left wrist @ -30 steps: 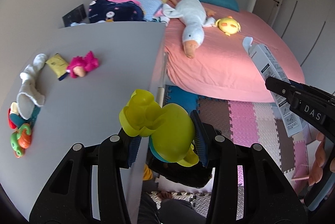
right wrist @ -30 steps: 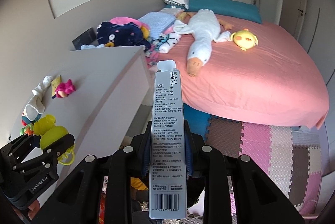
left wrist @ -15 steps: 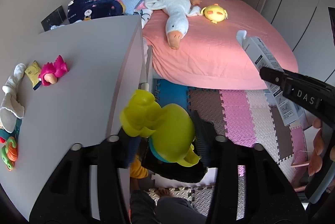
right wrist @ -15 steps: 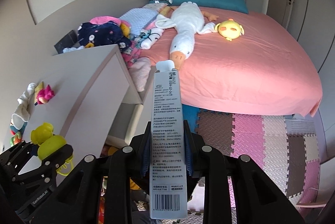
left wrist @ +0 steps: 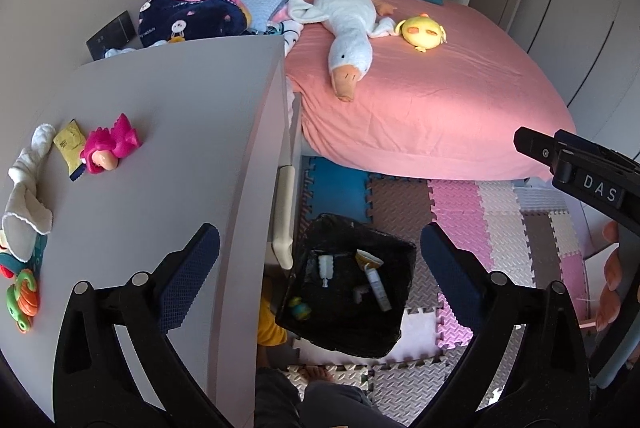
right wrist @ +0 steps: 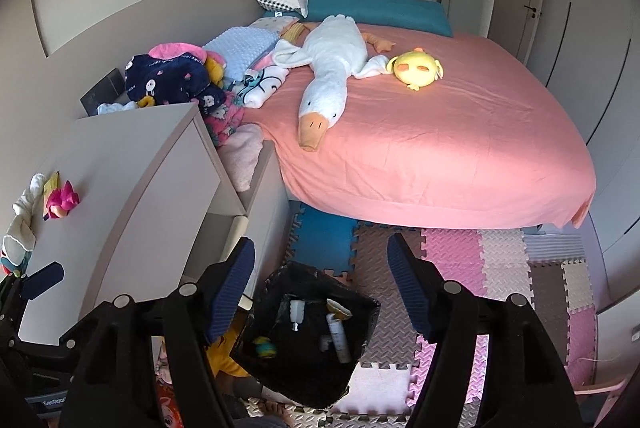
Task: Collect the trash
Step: 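Open both grippers over the bin to drop the toy and toothpaste box, then move both open grippers back over the desk toward the toys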
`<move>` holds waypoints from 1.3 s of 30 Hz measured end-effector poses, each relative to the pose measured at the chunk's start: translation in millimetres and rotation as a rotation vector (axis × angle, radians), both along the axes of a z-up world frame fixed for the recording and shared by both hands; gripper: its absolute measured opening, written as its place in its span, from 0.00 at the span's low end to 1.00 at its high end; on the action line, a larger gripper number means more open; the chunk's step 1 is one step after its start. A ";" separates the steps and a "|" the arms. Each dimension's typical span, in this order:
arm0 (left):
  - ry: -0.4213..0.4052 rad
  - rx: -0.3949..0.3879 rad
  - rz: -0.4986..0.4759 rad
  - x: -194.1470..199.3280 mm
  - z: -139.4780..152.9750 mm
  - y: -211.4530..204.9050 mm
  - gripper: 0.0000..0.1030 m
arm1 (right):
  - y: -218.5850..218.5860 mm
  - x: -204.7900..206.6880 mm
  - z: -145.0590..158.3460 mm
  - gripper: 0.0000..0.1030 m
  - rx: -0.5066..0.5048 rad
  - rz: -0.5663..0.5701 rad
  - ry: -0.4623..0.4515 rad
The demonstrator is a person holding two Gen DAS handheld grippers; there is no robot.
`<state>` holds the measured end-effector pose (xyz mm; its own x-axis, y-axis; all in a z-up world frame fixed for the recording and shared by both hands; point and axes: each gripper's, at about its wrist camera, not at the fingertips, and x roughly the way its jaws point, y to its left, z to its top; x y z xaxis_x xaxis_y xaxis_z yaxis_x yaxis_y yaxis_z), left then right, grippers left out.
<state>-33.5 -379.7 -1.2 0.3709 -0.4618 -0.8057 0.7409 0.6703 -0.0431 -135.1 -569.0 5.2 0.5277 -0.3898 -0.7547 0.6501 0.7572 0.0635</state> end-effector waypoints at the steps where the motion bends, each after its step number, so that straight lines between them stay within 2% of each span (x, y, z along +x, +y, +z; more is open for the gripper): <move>1: 0.002 -0.001 0.003 0.8 -0.3 1.2 0.94 | 0.6 1.4 -0.6 0.68 0.002 0.002 0.001; 9: -0.007 -0.013 0.033 5.6 2.0 14.5 0.94 | 14.2 9.4 0.4 0.68 0.013 0.032 -0.008; 15: -0.014 -0.024 0.082 18.8 5.7 39.2 0.94 | 36.5 27.0 1.4 0.68 0.008 0.084 -0.012; 24: -0.034 -0.034 0.195 39.8 11.0 93.4 0.94 | 77.2 58.6 2.3 0.68 0.015 0.183 -0.031; 39: -0.080 0.002 0.349 63.0 3.6 183.5 0.94 | 147.9 109.1 -6.7 0.74 0.028 0.336 -0.026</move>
